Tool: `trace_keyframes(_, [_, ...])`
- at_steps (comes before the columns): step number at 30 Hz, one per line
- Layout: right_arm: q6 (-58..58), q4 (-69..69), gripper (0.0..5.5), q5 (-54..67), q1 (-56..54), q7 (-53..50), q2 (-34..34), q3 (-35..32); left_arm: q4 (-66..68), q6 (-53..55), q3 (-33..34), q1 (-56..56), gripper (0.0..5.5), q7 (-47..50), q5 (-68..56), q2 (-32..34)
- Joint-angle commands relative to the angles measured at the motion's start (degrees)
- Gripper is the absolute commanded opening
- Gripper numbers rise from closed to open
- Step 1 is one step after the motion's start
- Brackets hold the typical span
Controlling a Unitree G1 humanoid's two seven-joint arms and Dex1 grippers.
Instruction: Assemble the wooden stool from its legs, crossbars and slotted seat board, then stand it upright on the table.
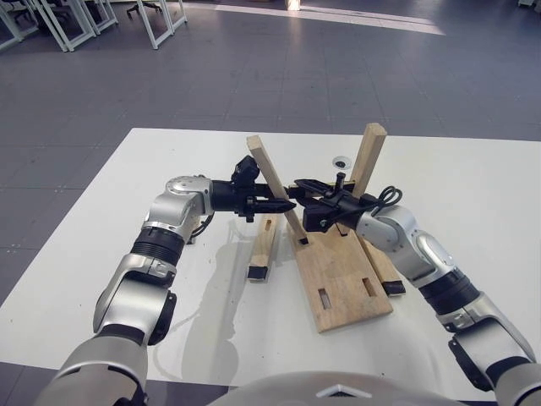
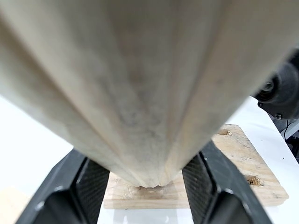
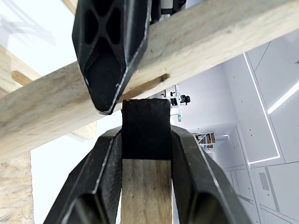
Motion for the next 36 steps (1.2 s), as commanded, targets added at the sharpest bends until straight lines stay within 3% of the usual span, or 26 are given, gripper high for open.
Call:
trace_keyframes(1, [-0.63,-1.22,1.31,0.71,-1.54,-2.18,1.19,-2.12,6.39,2.59,-10.86,6.95,2.07,0.55,13.8,0.41])
trace_keyframes(16, [-0.85,-1.77,1.3,4.88,0.75,1.14,1.49,-1.7,10.0,1.97,-11.21,5.12,2.07,1.09,13.72,0.12])
trace_keyframes(27, [-0.46,-2.38,3.55,9.0,1.61,4.19,0.51,-2.77,8.77,1.63,-11.35,6.83,2.07,1.68,13.34,0.23])
trace_keyframes(36, [-3.39,-10.7,5.43,14.65,7.19,9.74,-9.52,-7.81,7.69,1.04,-11.74,7.7,2.07,1.73,13.7,0.7])
